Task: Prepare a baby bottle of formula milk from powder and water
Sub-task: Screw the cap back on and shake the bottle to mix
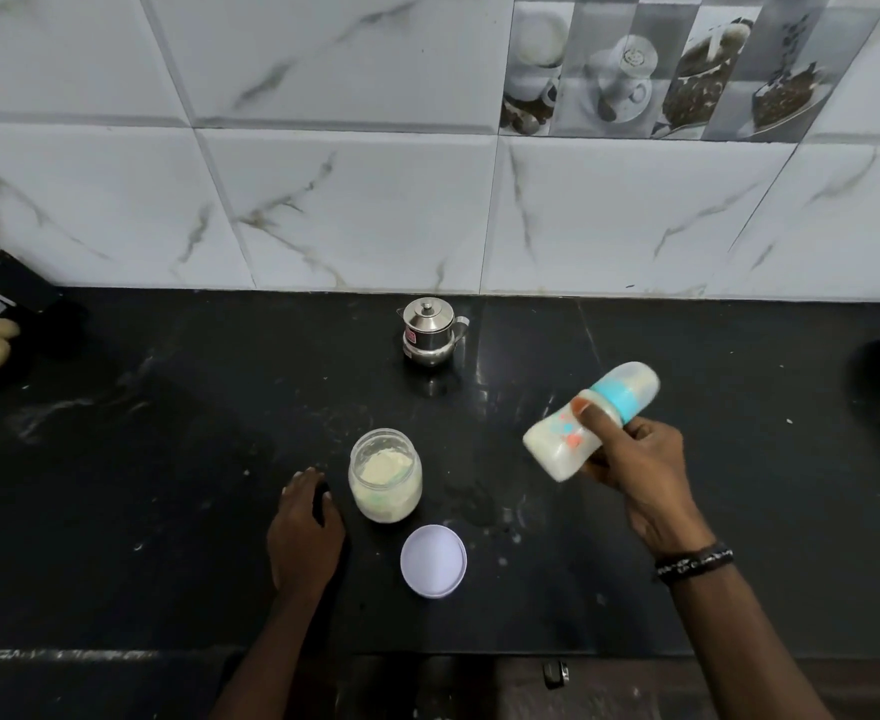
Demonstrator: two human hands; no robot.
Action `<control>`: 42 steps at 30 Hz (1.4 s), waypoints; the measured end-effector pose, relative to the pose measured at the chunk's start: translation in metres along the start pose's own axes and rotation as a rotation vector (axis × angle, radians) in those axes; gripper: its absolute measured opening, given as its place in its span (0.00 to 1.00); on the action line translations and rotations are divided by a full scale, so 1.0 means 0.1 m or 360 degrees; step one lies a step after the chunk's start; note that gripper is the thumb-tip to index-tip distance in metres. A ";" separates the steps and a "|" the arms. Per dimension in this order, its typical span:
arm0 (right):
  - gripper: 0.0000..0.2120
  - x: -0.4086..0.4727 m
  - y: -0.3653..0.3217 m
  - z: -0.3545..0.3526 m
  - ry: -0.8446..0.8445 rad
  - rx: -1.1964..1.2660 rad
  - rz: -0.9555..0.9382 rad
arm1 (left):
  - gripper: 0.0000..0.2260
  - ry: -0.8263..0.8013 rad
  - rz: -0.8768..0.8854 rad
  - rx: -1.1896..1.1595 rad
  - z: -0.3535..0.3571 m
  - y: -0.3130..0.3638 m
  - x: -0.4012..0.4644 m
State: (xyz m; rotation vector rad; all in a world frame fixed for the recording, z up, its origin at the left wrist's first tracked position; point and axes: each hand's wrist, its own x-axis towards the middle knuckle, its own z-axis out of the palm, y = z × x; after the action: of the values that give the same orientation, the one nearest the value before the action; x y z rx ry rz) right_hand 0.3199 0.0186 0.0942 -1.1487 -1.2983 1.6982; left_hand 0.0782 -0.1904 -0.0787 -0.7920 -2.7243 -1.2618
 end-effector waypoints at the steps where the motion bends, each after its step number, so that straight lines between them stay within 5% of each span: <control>1: 0.11 -0.02 0.00 0.02 -0.0114 -0.0076 0.0040 | 0.15 0.0004 -0.0009 -0.0003 0.00 -0.01 0.01; 4: 0.11 -0.06 0.04 0.02 -0.0254 -0.0233 0.0004 | 0.15 0.0003 -0.0004 -0.0014 0.00 -0.02 0.03; 7: 0.08 -0.01 0.03 0.02 0.0025 -0.0080 -0.0032 | 0.15 -0.0006 0.0002 -0.0011 0.01 -0.01 0.01; 11: 0.11 -0.07 0.09 0.02 -0.0249 -0.0331 0.0028 | 0.15 0.0008 0.0012 0.0002 0.00 -0.02 0.01; 16: 0.09 0.02 0.02 0.01 0.0079 -0.0070 0.0003 | 0.15 0.0001 0.0002 0.0003 0.00 0.00 0.01; 20: 0.09 -0.07 0.06 0.00 -0.0248 -0.0282 0.0008 | 0.15 0.0005 0.0000 0.0007 0.01 -0.03 0.02; 23: 0.07 0.01 0.04 -0.02 0.0043 -0.0096 -0.0058 | 0.15 -0.0001 -0.0002 0.0006 0.01 -0.01 0.01; 28: 0.10 -0.10 0.09 0.02 -0.0266 -0.0504 -0.0276 | 0.15 0.0018 0.0028 0.0003 0.00 -0.03 0.02; 30: 0.11 -0.05 0.07 0.01 -0.0170 -0.0483 -0.0356 | 0.15 -0.0007 0.0005 0.0011 0.01 -0.02 0.02; 33: 0.15 -0.04 0.05 0.02 -0.0135 -0.0984 -0.0374 | 0.14 0.0003 -0.0005 -0.0001 0.01 -0.02 0.01; 37: 0.12 -0.07 0.03 0.09 -0.0191 -0.0730 -0.0463 | 0.15 -0.0005 -0.0009 -0.0022 0.00 -0.01 0.01; 40: 0.17 -0.05 -0.02 0.09 -0.0123 -0.1012 -0.0348 | 0.14 0.0003 -0.0008 -0.0014 0.00 0.00 -0.01; 42: 0.15 -0.07 0.04 0.10 -0.0315 -0.0955 -0.0358 | 0.14 0.0012 0.0007 -0.0021 -0.01 -0.01 0.01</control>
State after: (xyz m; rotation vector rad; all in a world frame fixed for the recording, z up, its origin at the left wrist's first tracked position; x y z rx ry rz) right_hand 0.3132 0.0079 0.0928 -1.1121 -2.0682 1.3137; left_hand 0.0772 -0.1911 -0.0784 -0.7928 -2.7099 -1.2805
